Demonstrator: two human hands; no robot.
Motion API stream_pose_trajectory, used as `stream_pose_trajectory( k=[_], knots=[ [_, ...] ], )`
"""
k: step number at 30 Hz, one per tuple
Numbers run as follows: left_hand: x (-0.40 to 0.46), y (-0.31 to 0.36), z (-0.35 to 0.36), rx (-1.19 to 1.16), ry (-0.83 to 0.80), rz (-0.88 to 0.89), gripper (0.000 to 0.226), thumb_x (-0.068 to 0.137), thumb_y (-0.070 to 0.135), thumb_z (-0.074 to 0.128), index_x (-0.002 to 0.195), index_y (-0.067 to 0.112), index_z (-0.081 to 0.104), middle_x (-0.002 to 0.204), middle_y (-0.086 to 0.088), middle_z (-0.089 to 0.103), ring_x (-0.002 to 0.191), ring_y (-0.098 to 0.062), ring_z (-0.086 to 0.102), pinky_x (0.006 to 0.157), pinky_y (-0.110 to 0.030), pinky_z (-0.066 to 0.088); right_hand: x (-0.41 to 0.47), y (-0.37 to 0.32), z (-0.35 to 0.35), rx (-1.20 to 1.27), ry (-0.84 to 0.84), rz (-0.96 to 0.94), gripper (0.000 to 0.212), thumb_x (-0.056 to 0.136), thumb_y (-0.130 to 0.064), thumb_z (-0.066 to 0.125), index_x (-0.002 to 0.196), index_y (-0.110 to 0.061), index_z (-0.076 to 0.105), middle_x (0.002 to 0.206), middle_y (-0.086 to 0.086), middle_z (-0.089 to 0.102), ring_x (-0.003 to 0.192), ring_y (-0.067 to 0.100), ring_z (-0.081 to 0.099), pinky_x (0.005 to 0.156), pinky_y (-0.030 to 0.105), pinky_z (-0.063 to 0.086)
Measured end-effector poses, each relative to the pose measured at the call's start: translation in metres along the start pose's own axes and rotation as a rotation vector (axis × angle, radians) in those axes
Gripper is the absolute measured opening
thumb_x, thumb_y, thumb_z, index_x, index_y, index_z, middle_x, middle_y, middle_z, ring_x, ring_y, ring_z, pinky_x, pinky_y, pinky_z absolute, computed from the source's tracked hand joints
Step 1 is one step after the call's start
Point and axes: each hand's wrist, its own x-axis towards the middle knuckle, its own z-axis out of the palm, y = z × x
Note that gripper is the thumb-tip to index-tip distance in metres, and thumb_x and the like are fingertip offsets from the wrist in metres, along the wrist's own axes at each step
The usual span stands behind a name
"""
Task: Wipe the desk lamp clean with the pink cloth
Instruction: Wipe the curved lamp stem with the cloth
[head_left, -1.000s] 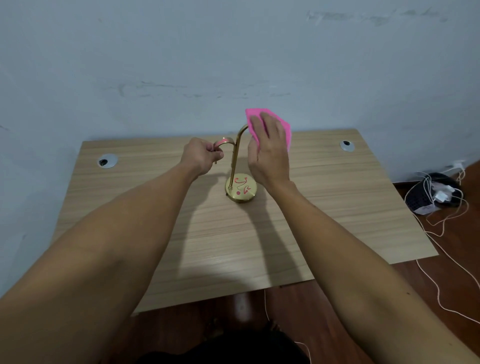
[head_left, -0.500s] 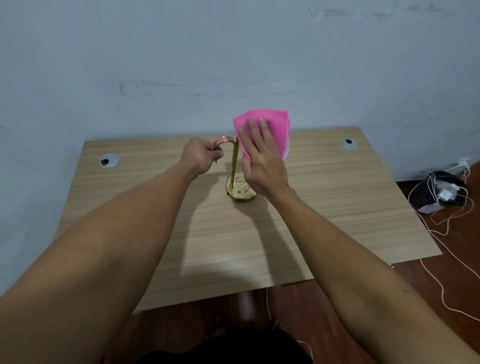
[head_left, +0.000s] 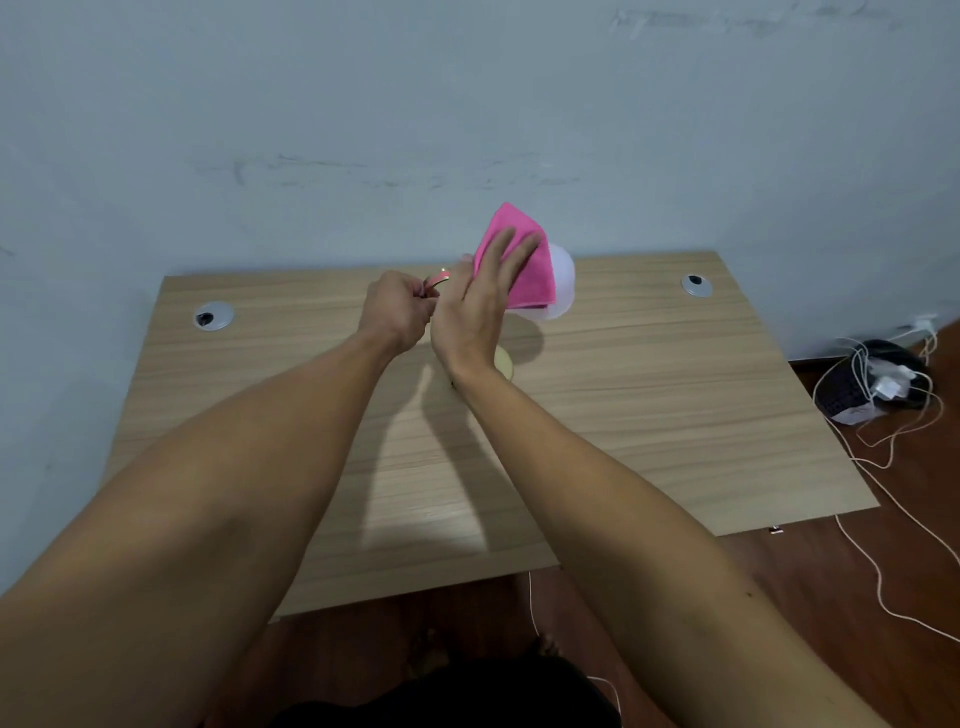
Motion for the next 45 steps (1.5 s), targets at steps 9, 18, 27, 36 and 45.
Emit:
stream_pose_trajectory(
  k=[9, 18, 27, 36, 45],
  knots=[
    [0.007, -0.009, 0.000, 0.001, -0.040, 0.005, 0.012, 0.090, 0.012, 0.072, 0.086, 0.002, 0.078, 0.075, -0.010, 0.067, 0.067, -0.018, 0.054, 0.043, -0.008, 0.034, -0.001, -0.003, -0.032, 0.371, 0.119, 0.244, 0.042, 0.098, -0.018, 0.040, 0.130, -0.011, 0.067, 0.131, 0.003, 0.067, 0.121, 0.006, 0.061, 0.106, 0.026, 0.049],
    [0.010, -0.009, -0.003, 0.030, -0.066, 0.035, 0.008, 0.090, 0.018, 0.076, 0.085, 0.012, 0.079, 0.071, -0.004, 0.065, 0.060, -0.010, 0.052, 0.053, -0.017, 0.040, 0.046, -0.039, -0.057, 0.940, 0.298, 0.886, 0.020, 0.101, -0.018, 0.041, 0.092, -0.006, 0.054, 0.096, 0.012, 0.057, 0.088, 0.032, 0.057, 0.072, 0.043, 0.048],
    [0.015, -0.011, -0.005, 0.029, -0.105, 0.047, 0.007, 0.087, 0.014, 0.078, 0.081, 0.012, 0.077, 0.072, -0.006, 0.066, 0.066, -0.014, 0.055, 0.062, -0.025, 0.042, 0.024, 0.006, -0.030, 0.229, 0.011, 0.245, 0.029, 0.099, -0.015, 0.041, 0.100, -0.009, 0.069, 0.086, -0.003, 0.063, 0.078, 0.015, 0.053, 0.076, 0.027, 0.045],
    [0.018, -0.016, -0.002, 0.013, -0.094, 0.057, 0.011, 0.087, 0.017, 0.079, 0.084, 0.007, 0.079, 0.073, -0.005, 0.068, 0.070, -0.013, 0.056, 0.062, -0.023, 0.042, 0.021, 0.049, -0.027, -0.108, -0.236, 0.253, 0.033, 0.104, -0.029, 0.031, 0.082, -0.024, 0.054, 0.076, -0.006, 0.053, 0.079, 0.023, 0.051, 0.074, 0.038, 0.043],
    [0.021, -0.022, 0.001, -0.055, -0.081, 0.022, 0.014, 0.086, 0.021, 0.081, 0.084, 0.006, 0.080, 0.074, -0.007, 0.068, 0.068, -0.013, 0.053, 0.065, -0.027, 0.041, 0.048, -0.006, -0.045, 0.670, -0.017, 0.685, 0.031, 0.074, -0.015, 0.050, 0.100, -0.003, 0.060, 0.106, 0.023, 0.068, 0.081, 0.038, 0.062, 0.082, 0.054, 0.052]
  ],
)
